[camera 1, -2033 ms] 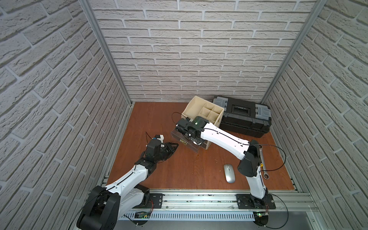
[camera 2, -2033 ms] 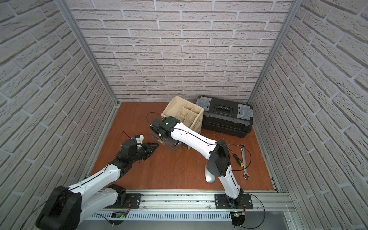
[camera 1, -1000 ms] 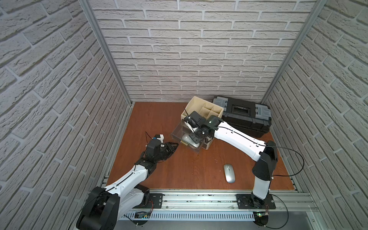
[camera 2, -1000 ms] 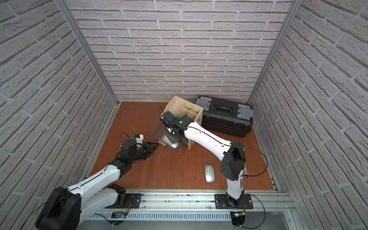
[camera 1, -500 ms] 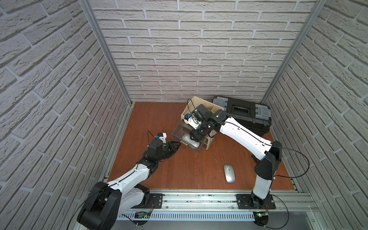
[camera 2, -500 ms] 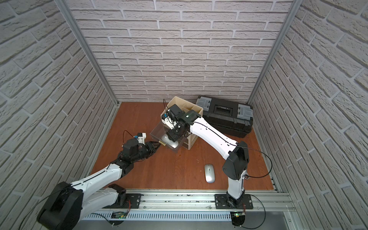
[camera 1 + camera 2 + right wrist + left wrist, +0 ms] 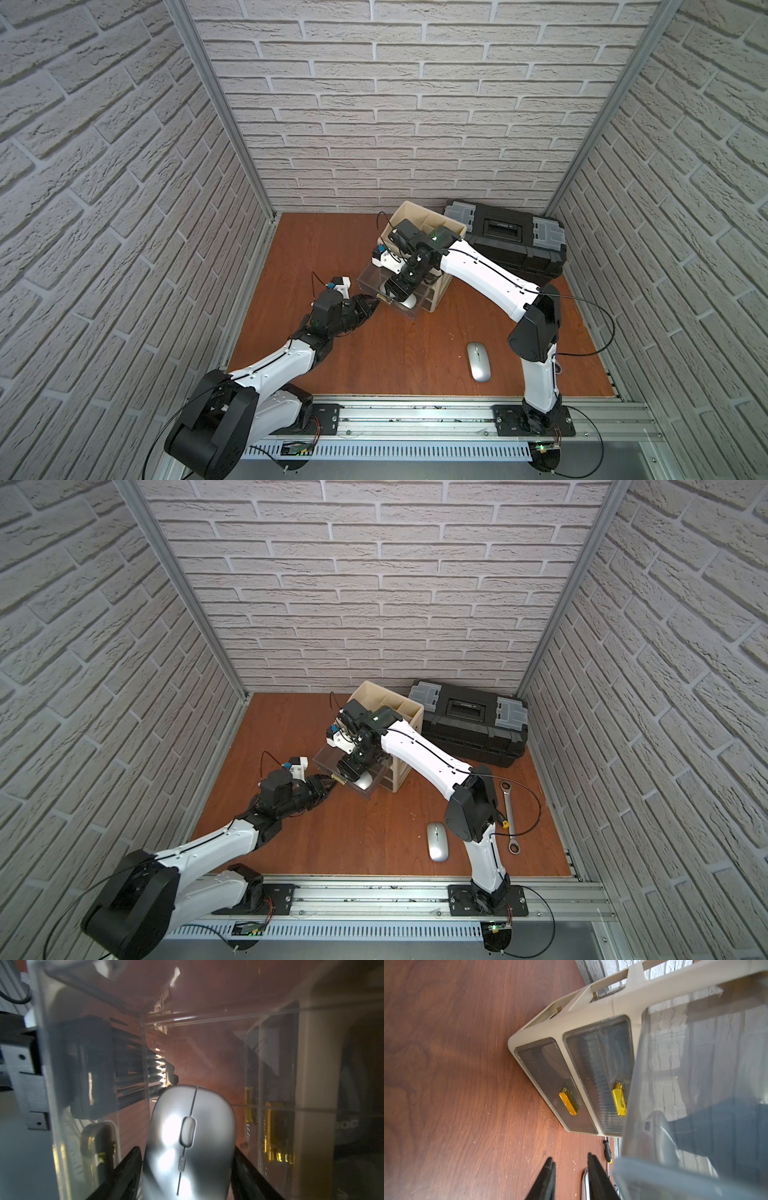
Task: Take the mice out of the drawer
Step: Pick up the mouse from the drawer.
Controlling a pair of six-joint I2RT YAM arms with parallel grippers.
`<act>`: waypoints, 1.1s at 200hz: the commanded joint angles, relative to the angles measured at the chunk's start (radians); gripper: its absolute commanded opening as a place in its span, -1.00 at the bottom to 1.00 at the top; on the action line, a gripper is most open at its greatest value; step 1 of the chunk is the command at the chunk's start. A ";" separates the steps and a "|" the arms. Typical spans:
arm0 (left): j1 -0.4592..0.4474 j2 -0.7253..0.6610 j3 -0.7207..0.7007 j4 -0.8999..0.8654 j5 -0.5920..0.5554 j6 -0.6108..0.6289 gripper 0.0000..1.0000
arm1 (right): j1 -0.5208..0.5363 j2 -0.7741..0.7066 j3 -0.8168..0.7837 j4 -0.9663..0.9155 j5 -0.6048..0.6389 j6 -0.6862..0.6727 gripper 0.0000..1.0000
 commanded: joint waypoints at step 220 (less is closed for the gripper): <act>-0.013 0.012 0.050 0.037 -0.004 0.021 -0.39 | 0.092 -0.016 -0.026 -0.005 0.422 -0.007 0.13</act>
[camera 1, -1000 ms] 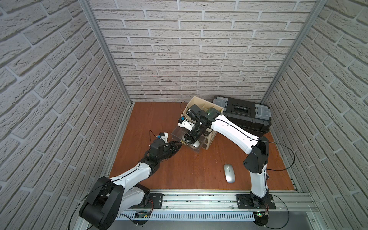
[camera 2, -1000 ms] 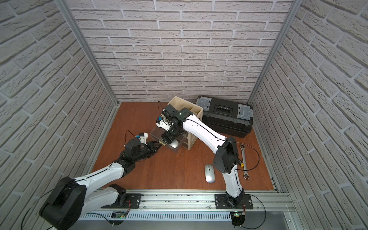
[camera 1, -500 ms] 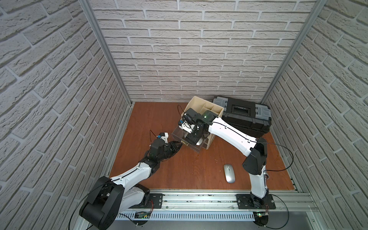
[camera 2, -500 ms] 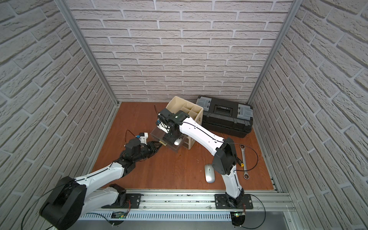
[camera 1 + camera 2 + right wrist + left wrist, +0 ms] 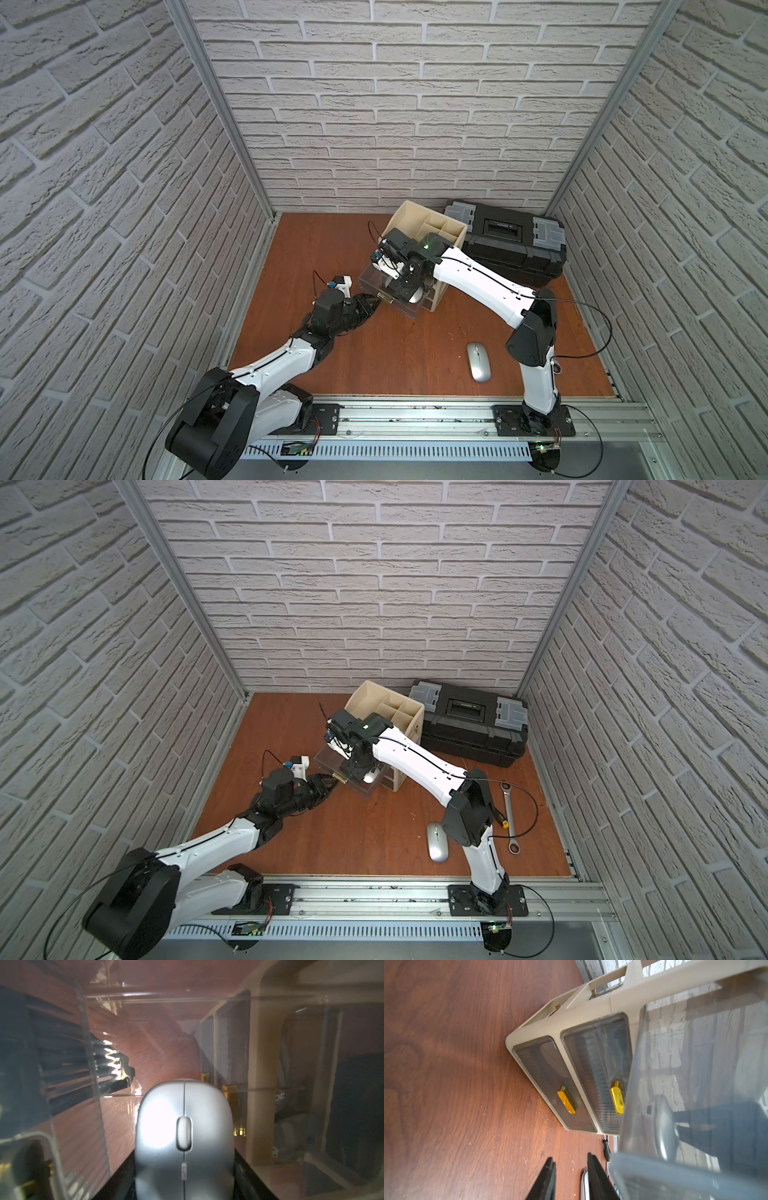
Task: Take the mice out of the drawer
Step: Pick up the mouse from the drawer.
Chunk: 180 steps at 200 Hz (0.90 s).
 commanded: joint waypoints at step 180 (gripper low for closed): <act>-0.008 0.000 0.032 0.025 0.000 0.039 -0.39 | 0.049 -0.239 -0.052 0.172 0.091 0.063 -0.06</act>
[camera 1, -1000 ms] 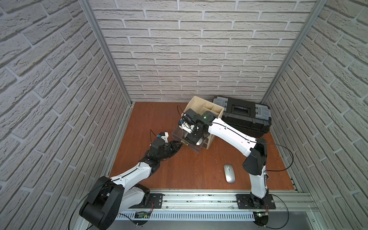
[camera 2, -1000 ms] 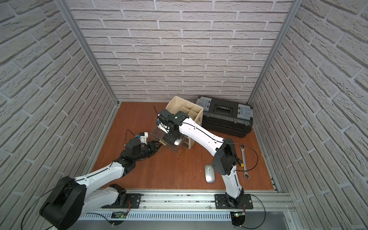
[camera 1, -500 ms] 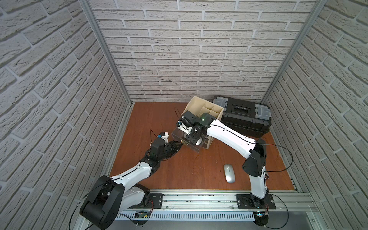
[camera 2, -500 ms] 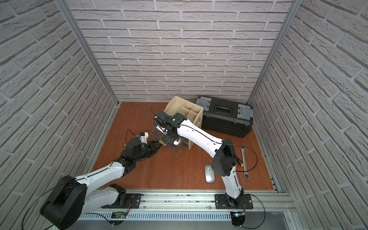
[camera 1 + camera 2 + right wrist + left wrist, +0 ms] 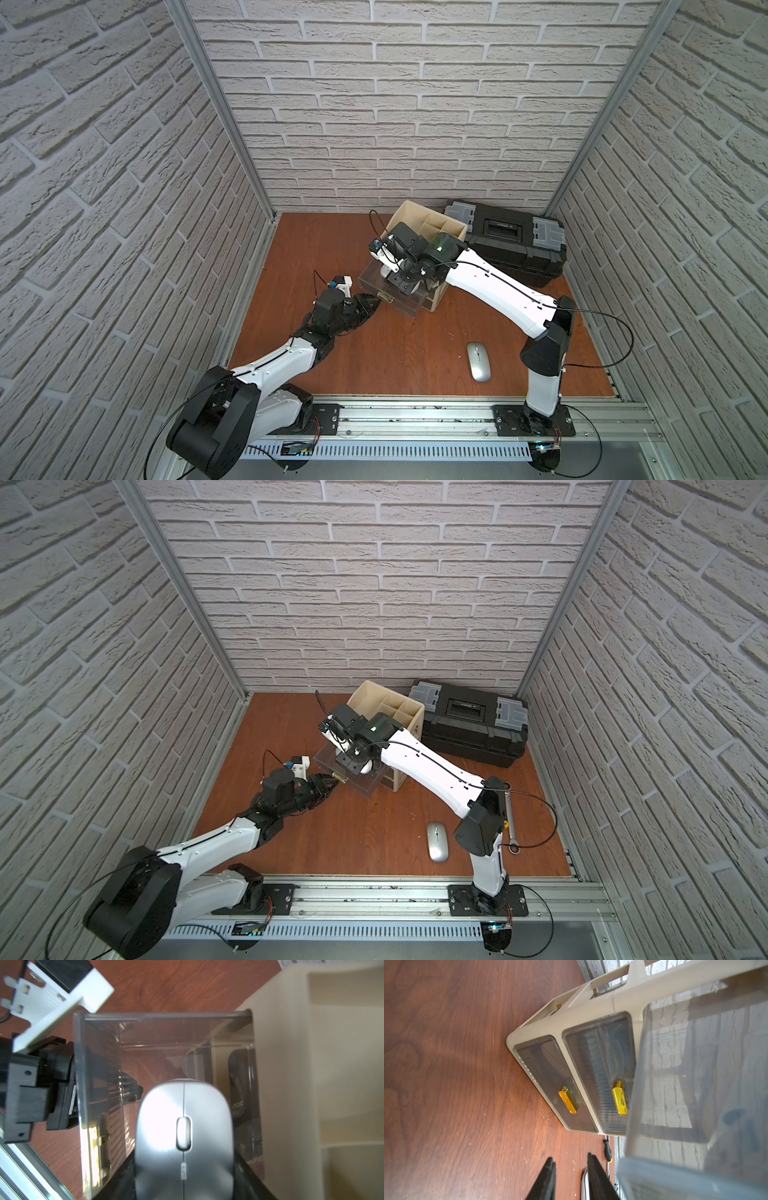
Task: Take the mice out of the drawer
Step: Pick up the mouse from the drawer.
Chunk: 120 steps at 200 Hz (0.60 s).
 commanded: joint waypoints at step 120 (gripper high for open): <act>0.002 0.024 0.078 -0.019 0.027 0.085 -0.39 | 0.047 -0.579 -0.514 0.073 0.188 0.529 -0.09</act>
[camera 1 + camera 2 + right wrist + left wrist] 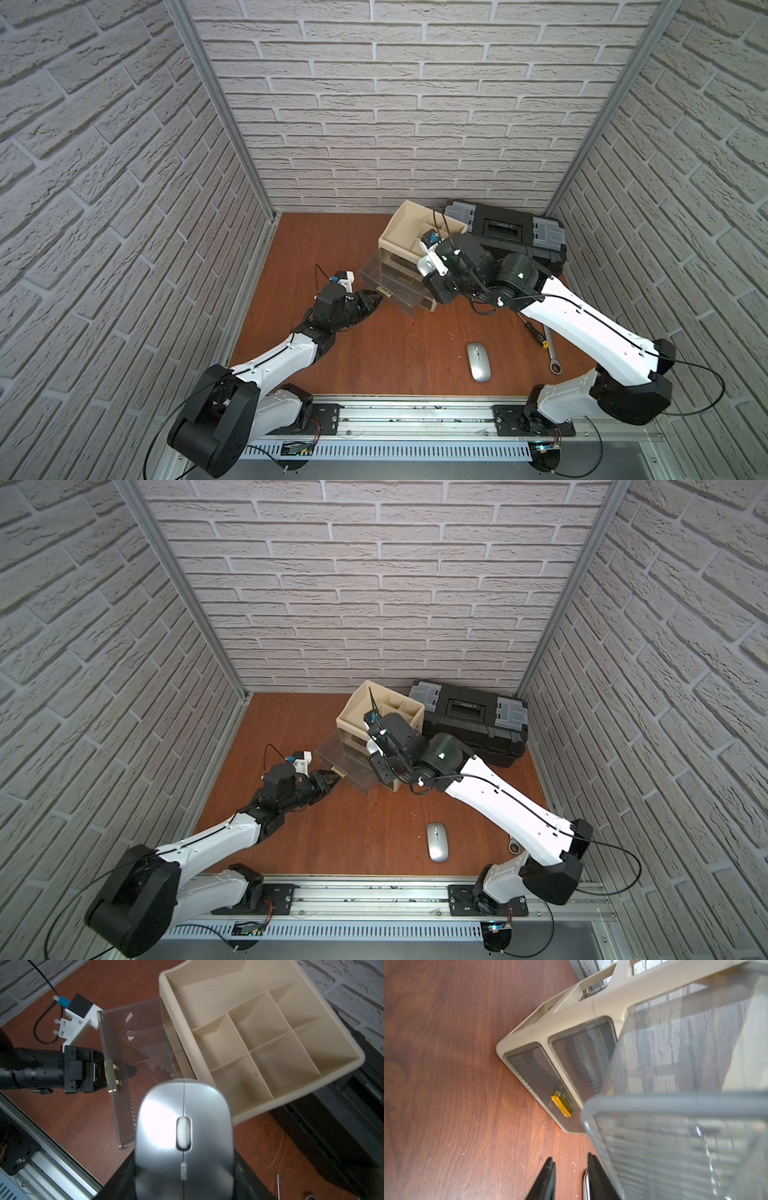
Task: Take the mice out of the drawer
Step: Pick up the mouse from the drawer, then place the mouse at the center of the board.
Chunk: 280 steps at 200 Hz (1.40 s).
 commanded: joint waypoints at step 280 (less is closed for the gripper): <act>0.014 0.002 0.013 0.008 0.022 0.018 -0.39 | 0.167 0.087 -0.836 0.302 -0.088 0.777 -0.08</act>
